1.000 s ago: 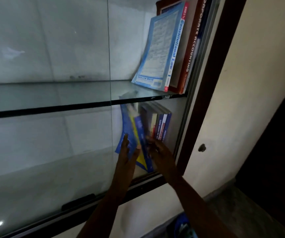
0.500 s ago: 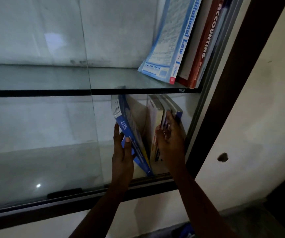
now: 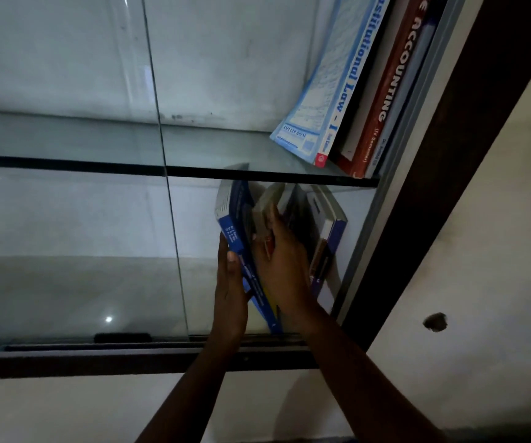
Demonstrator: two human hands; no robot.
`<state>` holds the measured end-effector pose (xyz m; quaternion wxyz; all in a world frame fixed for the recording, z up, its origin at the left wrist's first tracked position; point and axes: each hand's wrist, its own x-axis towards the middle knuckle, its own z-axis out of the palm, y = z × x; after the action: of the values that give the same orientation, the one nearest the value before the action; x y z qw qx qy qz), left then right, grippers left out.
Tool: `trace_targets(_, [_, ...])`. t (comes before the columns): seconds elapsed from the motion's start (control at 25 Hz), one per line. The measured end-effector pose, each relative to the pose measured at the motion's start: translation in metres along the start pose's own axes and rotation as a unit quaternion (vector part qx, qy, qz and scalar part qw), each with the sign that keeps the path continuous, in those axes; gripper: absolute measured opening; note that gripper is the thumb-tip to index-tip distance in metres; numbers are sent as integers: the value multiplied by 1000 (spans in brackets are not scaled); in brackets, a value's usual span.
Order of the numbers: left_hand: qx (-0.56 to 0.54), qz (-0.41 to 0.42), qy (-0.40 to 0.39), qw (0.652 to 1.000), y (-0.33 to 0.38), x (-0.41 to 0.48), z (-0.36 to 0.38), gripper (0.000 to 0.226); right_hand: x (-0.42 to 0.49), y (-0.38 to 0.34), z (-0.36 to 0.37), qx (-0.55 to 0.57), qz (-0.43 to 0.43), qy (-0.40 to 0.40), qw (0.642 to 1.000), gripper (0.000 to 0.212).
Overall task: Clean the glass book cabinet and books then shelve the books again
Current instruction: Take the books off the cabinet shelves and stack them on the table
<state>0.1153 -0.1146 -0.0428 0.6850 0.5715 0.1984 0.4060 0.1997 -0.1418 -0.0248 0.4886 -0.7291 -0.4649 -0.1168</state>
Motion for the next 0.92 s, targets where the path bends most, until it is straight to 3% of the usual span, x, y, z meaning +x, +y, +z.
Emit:
trace_targets(0.08, [-7,-1,15,1000,-1,-1,2,32,-5,3,7,33,36,27,998,59])
trace_targets(0.24, [-35,-22,26,999,-3,1,-4,25,-12,11,-2,-54,44,174,982,65])
trace_targets(0.4, [-62,-32,26,997,-2,-1,-8,27,-5,15,19,43,89,95,991,73])
trace_targets(0.48, [-78,-29,30,996,-4,-1,-11,44,4,16,28,45,87,86,991,75])
trace_targets(0.56, [-92,-29,30,995,-7,0,-15,55,7,24,33,32,105,77,991,65])
trace_targets(0.68, [-84,-30,26,996,-17,3,-17,87,5,34,33,43,185,2,982,39])
trace_targets(0.84, [-2,13,63,998,-30,4,-11,73,-6,32,20,-159,218,-48,962,32])
trace_targets(0.92, [47,42,102,993,-32,7,-9,70,-18,28,12,-171,197,-34,965,34])
